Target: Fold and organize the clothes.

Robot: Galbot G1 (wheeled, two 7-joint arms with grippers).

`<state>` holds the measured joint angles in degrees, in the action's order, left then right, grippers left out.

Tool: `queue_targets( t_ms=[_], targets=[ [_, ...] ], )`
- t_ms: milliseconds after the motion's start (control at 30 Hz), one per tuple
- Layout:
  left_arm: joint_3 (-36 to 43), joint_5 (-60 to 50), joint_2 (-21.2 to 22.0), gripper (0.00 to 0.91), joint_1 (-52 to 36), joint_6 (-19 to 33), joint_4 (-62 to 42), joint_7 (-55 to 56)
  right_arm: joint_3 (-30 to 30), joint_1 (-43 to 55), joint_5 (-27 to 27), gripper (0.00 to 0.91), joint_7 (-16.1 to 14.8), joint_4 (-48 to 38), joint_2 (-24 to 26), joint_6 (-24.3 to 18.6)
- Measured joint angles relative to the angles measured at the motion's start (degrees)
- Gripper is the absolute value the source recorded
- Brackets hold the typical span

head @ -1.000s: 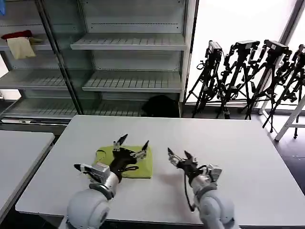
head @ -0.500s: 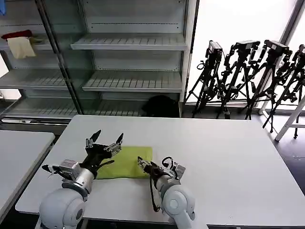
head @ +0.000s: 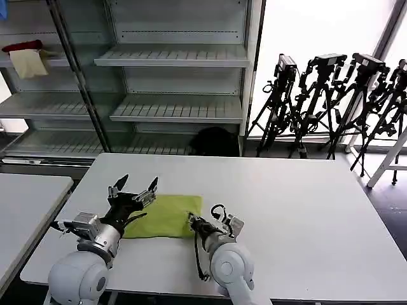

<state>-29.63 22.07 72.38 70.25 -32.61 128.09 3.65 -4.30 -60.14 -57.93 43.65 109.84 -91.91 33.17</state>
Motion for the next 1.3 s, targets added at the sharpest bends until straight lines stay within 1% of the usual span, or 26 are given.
queue_targets(
  t_ms=[133,633,733,967,1000,1167,1300],
  targets=[
    [-0.09,0.1,0.19,0.907,0.08,0.06,-0.14,0.0,-0.35,-0.19,0.13,0.0,0.98,0.62,0.37,0.05],
    [-0.84,0.18,0.36,0.907,0.45,0.34,-0.73,0.1,-2.67,-0.09,-0.78,0.0,2.89,2.46,2.87,0.26],
    [-0.88,0.18,0.37,0.907,0.49,0.57,-0.97,0.09,-3.62,-0.67,-1.82,0.0,3.29,3.69,4.47,0.27],
    [-0.39,0.08,0.87,0.907,0.01,0.94,-1.87,0.05,-7.38,-2.83,-5.38,0.0,2.93,6.78,10.34,0.29],
    [-0.23,0.01,0.97,0.907,-0.11,0.95,-1.97,0.04,-8.1,-3.13,-6.07,0.907,2.8,7.13,11.3,0.3],
    [0.4,-0.33,1.15,0.907,-0.72,0.95,-2.48,-0.05,-11.28,-4.21,-7.94,0.907,1.52,8.12,14.97,0.37],
    [0.43,-0.33,1.03,0.907,-0.61,0.84,-2.44,-0.18,-12.83,-5.04,-7.75,0.907,-0.83,8.69,16.54,0.33]
  ],
)
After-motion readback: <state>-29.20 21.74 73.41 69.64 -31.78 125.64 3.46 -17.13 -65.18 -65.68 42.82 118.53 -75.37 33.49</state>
